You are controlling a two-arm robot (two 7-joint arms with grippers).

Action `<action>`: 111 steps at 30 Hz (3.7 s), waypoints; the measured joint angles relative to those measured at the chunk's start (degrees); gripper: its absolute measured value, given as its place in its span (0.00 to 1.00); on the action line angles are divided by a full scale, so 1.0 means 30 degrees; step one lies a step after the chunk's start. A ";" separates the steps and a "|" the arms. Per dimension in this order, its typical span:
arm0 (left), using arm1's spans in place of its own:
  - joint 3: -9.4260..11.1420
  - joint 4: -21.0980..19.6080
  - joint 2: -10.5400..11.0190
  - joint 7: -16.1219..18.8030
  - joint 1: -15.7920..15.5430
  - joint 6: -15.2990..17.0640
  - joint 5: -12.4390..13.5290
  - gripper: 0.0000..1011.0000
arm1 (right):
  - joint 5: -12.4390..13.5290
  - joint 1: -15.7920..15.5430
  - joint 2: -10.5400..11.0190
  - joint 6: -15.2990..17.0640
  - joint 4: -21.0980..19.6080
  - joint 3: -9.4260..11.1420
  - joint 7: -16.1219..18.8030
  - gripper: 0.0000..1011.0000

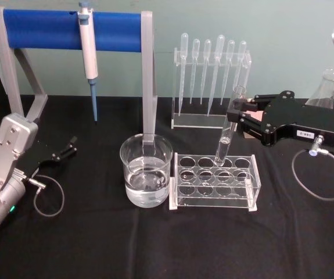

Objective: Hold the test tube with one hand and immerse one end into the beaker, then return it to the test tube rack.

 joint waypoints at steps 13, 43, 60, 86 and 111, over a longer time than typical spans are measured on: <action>-0.0001 0.0000 0.0000 0.0000 0.0001 0.0001 0.0001 0.99 | 0.0000 0.0000 0.0001 0.0000 0.0001 0.0000 0.0000 0.24; 0.0000 0.0000 0.0000 0.0000 0.0001 0.0001 0.0000 0.99 | 0.0000 0.0001 0.0001 0.0000 0.0001 0.0000 0.0000 0.24; 0.0000 0.0000 0.0000 0.0000 0.0000 0.0001 0.0001 0.99 | 0.0000 0.0001 0.0001 0.0000 0.0000 0.0000 -0.0001 0.24; 0.0000 0.0000 0.0001 0.0000 0.0000 0.0001 0.0000 0.99 | 0.0232 0.0371 -0.0149 -0.0443 -0.0272 -0.0415 -0.0112 0.24; -0.0001 0.0000 0.0000 0.0000 0.0001 0.0001 0.0000 0.99 | -0.0326 0.4508 -0.3815 0.0822 0.1358 -0.4540 -0.1230 0.24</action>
